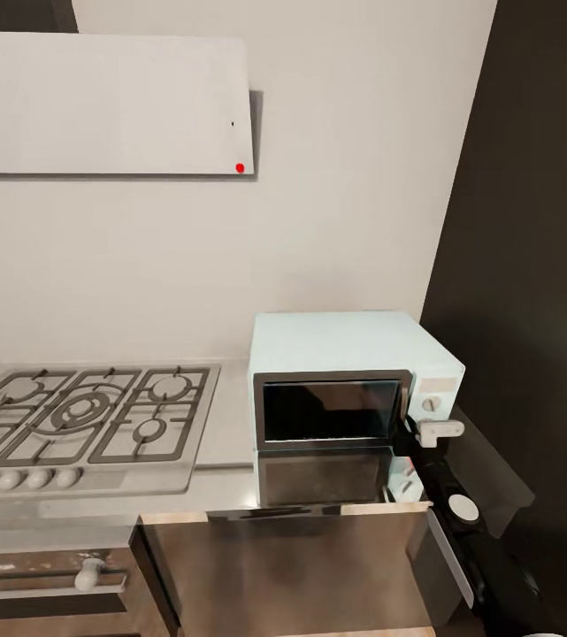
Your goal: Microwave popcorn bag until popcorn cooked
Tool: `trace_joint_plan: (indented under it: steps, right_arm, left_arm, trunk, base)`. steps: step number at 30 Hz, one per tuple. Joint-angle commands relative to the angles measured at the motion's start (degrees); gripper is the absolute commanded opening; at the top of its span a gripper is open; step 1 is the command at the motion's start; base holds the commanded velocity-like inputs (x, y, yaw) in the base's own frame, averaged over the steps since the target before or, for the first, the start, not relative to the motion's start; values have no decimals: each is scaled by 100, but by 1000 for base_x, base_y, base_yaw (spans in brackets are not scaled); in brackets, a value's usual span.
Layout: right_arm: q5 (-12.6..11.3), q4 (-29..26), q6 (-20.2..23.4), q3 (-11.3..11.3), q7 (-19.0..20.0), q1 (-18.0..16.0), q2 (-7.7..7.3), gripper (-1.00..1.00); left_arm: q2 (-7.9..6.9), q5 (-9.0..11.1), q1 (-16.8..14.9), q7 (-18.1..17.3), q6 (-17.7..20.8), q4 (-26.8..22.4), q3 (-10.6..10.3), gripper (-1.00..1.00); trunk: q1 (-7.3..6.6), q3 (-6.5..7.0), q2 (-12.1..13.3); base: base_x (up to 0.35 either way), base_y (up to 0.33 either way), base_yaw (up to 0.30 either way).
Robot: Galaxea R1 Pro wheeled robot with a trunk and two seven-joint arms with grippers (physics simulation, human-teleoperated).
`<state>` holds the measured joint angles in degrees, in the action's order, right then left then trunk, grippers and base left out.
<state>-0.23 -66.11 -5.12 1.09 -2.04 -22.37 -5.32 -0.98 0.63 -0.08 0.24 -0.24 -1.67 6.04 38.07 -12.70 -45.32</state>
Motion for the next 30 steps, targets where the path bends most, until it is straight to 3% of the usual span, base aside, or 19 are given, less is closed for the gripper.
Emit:
trace_joint_plan:
  steps: [1, 9, 25, 30]
  right_arm:
    - [-12, 2, -15, 13, -16, -4, -4, -100]
    - [-12, 2, -15, 14, -16, -4, -4, -100]
    - [-12, 2, -15, 14, -13, -4, -4, -100]
    - [5, 12, 3, 119, 12, 5, -155, -100]
  left_arm:
    - [1, 7, -1, 2, -3, -6, 38, 100]
    - [1, 5, 1, 2, -3, -7, 41, 100]
    - [1, 8, -1, 2, -2, -7, 46, 100]
    - [44, 8, -1, 2, -20, -5, 40, 100]
  trunk:
    - [1, -7, -6]
    - [1, -7, -6]
    - [1, -7, -6]
    - [1, -7, -6]
  base:
    - [0, 0, 0]
    - [-3, 0, 0]
    - [-122, 0, 0]
    - [0, 0, 0]
